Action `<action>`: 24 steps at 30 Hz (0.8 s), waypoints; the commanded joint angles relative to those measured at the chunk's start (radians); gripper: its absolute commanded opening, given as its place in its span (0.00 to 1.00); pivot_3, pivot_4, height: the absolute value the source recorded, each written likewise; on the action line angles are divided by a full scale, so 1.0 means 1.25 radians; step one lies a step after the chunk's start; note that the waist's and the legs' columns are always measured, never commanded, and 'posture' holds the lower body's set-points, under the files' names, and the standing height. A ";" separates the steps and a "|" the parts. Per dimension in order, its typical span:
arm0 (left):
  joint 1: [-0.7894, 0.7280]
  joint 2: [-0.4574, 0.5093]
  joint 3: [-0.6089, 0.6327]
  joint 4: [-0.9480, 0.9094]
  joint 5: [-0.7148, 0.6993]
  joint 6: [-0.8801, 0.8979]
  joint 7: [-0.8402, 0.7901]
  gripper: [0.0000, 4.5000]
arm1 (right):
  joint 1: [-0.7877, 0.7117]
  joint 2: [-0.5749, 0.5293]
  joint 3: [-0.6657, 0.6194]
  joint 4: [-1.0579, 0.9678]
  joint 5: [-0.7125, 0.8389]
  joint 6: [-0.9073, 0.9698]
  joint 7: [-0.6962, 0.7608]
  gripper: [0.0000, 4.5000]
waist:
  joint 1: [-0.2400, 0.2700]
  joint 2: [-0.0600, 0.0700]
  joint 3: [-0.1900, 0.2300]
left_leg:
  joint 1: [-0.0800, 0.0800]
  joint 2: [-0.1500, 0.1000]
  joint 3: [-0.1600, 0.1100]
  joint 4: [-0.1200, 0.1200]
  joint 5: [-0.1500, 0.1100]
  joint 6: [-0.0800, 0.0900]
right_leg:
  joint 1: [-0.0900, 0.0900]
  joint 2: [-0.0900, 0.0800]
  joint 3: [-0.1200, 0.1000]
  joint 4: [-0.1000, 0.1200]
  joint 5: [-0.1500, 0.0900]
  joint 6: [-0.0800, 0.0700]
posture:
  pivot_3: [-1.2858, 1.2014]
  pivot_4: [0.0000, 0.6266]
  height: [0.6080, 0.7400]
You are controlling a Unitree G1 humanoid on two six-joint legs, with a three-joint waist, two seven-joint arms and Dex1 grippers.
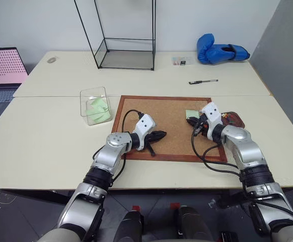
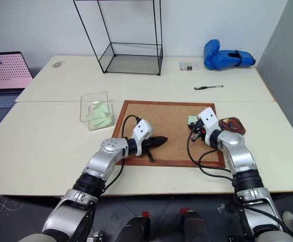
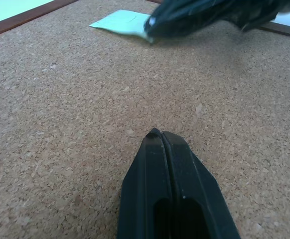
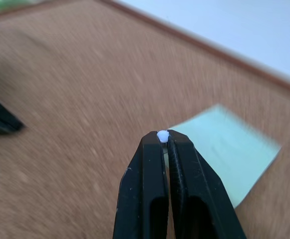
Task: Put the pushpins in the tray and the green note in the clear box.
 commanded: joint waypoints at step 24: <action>-0.043 -0.026 0.117 -0.029 -0.097 0.024 0.002 0.54 | -0.006 -0.073 0.057 -0.133 -0.036 -0.104 0.081 0.00 | 0.001 -0.001 0.001 | -0.002 0.000 0.000 0.000 0.000 0.000 | -0.001 0.000 0.000 -0.001 0.000 0.000 | 0.52 0.24 1.00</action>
